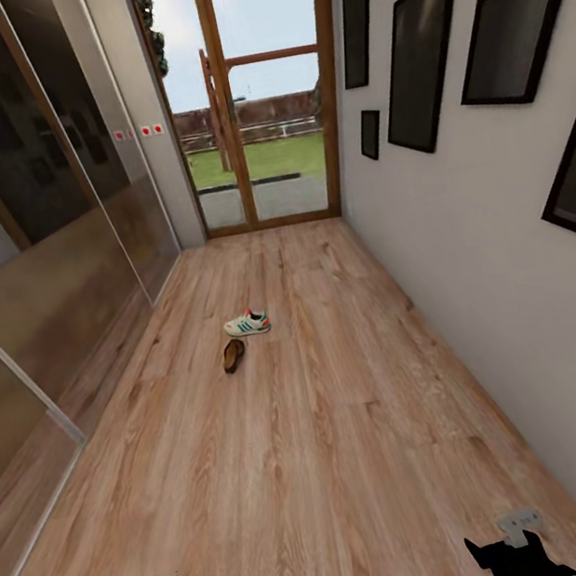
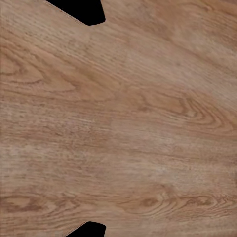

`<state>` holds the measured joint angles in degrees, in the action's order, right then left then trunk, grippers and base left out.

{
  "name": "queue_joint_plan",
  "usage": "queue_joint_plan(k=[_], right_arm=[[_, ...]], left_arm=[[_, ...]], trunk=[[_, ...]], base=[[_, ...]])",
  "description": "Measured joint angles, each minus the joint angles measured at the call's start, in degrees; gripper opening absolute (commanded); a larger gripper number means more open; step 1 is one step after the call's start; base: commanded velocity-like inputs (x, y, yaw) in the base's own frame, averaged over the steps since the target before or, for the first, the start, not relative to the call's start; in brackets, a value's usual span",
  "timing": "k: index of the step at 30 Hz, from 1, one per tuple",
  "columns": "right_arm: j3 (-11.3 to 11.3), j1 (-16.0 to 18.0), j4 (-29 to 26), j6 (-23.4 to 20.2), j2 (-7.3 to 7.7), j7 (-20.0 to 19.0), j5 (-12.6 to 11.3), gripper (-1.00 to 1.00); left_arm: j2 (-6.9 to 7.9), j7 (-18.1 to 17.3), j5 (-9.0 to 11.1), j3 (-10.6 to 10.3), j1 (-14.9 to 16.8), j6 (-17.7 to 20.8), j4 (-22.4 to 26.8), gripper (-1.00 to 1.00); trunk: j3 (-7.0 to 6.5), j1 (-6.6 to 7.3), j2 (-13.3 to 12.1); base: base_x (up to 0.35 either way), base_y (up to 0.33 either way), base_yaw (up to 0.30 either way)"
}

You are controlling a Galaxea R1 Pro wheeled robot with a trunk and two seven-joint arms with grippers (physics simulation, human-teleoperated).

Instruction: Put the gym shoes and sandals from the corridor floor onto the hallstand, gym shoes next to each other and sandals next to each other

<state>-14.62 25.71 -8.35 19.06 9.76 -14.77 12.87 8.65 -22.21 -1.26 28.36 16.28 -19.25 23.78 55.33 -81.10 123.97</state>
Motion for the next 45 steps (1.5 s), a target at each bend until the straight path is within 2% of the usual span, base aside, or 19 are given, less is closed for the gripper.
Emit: queue_joint_plan(k=[45], right_arm=[[0.0,0.0,0.0,0.0,0.0,0.0,0.0,1.0]], left_arm=[[0.0,0.0,0.0,0.0,0.0,0.0,0.0,1.0]], trunk=[[0.0,0.0,0.0]], base=[[0.318,0.149,0.0]])
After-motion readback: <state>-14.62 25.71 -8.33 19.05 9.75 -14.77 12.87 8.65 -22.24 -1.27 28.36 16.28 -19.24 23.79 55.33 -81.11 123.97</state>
